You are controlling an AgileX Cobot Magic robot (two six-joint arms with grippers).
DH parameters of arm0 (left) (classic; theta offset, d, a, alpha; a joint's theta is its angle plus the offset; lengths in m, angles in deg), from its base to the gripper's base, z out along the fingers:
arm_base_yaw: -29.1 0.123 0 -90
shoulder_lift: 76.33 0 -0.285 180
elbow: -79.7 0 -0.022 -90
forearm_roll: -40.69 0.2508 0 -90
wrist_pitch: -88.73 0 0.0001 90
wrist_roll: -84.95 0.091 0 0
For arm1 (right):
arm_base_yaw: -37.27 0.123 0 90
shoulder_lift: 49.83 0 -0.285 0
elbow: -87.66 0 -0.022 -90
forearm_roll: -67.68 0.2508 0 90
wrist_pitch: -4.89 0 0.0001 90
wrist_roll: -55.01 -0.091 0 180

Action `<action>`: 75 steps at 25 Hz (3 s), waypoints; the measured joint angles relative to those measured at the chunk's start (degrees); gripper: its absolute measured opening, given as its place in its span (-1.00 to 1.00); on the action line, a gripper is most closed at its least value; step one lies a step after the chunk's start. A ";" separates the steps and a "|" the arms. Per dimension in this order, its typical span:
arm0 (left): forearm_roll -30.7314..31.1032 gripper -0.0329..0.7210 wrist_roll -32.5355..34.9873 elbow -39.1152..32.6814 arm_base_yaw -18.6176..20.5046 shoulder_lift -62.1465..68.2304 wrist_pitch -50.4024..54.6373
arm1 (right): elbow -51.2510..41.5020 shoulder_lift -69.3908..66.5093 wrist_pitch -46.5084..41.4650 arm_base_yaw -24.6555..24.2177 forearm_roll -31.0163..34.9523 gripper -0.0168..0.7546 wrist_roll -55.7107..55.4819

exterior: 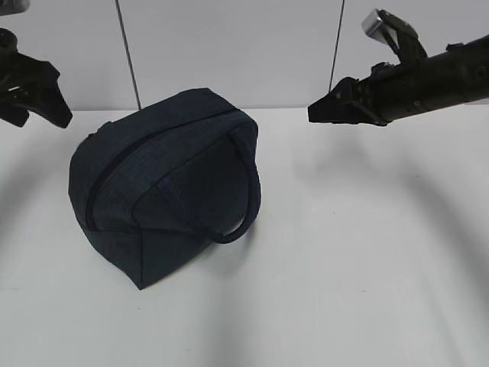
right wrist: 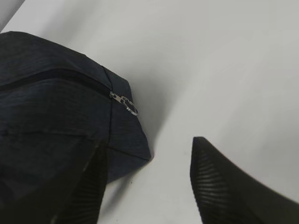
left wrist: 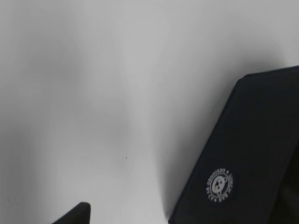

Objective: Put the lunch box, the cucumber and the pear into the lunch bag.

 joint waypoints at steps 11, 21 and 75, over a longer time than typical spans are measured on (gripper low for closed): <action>1.72 0.35 -4.70 0.00 0.02 -1.12 5.24 | -1.31 5.35 0.84 0.00 0.00 0.18 -5.23; 0.49 0.33 -4.88 0.00 0.02 -5.87 5.62 | -1.31 5.35 12.69 0.00 0.00 0.18 -14.64; -6.78 0.33 -4.94 0.00 0.02 -6.70 -1.68 | 21.91 6.54 -82.80 -0.14 31.11 -0.08 20.18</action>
